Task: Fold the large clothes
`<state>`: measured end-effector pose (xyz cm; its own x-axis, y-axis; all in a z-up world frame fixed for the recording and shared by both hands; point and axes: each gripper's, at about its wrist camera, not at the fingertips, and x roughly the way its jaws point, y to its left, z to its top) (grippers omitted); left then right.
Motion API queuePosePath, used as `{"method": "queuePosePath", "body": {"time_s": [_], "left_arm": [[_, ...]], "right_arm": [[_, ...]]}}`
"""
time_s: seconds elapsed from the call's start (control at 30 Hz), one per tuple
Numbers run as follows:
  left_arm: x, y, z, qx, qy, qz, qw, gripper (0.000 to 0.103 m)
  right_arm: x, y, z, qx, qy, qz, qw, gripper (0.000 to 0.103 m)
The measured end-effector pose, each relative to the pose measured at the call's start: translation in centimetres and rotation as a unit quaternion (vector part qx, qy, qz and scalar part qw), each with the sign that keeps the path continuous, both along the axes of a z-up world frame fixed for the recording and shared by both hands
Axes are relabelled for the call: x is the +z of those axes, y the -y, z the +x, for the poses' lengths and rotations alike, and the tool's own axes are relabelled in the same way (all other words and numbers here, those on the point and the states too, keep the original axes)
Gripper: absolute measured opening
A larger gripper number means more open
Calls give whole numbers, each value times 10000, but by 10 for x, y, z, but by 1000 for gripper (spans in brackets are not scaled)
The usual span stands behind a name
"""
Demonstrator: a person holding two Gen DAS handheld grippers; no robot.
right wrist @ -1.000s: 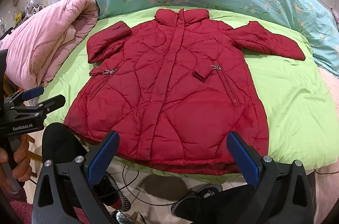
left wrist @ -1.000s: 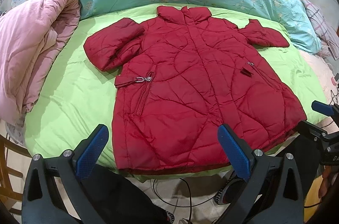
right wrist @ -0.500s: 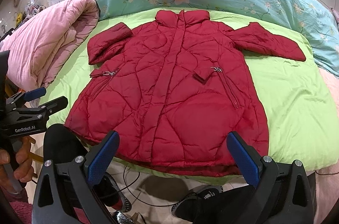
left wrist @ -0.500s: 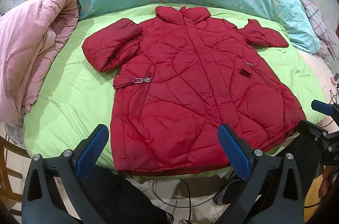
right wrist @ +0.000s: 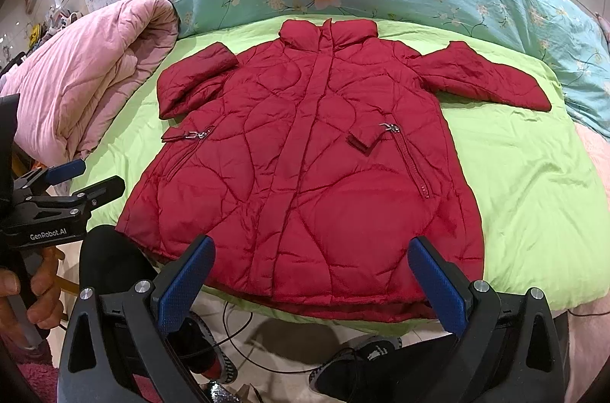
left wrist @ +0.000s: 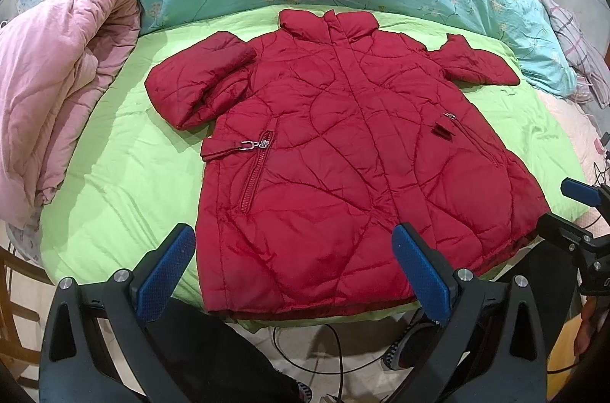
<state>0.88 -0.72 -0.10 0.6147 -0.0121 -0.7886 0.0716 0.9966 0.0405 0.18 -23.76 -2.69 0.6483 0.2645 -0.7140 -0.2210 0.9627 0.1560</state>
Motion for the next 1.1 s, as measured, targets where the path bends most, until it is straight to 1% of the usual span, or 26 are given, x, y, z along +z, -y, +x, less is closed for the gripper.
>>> {"method": "queuePosePath", "body": {"time_s": [0.03,0.17,0.2,0.33,0.4,0.47,0.5,0.63,0.8,1.1], "left_arm": [[-1,1,2,-4,-20,58,10000,103],[-3,2,8,-28,-73,69,9999,103],[-4,1,11,-30,-185,72,9998,103],[-8,1,21,-5,-346,122,9993,103],[-9,0,26,6,-427,38,9991,103],[-11,-1,32,5,-441,-13,9990,103],[-11,0,34,24,-383,-3,9993,103],[-16,2,47,71,-330,138,9993,103],[-21,-3,67,80,-415,-168,9990,103],[-29,-12,101,315,-418,-180,9985,103]], "right_arm": [[0,1,2,0,-8,7,10000,102],[-1,3,7,-8,-27,54,10000,102],[-1,3,9,-9,-29,64,10000,102],[-1,8,18,-39,-2,112,9999,102],[-1,11,22,-66,23,119,9999,102],[0,16,29,-110,47,111,9999,102],[0,18,32,-135,57,115,9998,102],[-1,31,47,-252,75,158,9995,102],[-5,52,71,-421,44,243,9988,102],[-14,100,122,-895,-23,358,9953,102]]}}
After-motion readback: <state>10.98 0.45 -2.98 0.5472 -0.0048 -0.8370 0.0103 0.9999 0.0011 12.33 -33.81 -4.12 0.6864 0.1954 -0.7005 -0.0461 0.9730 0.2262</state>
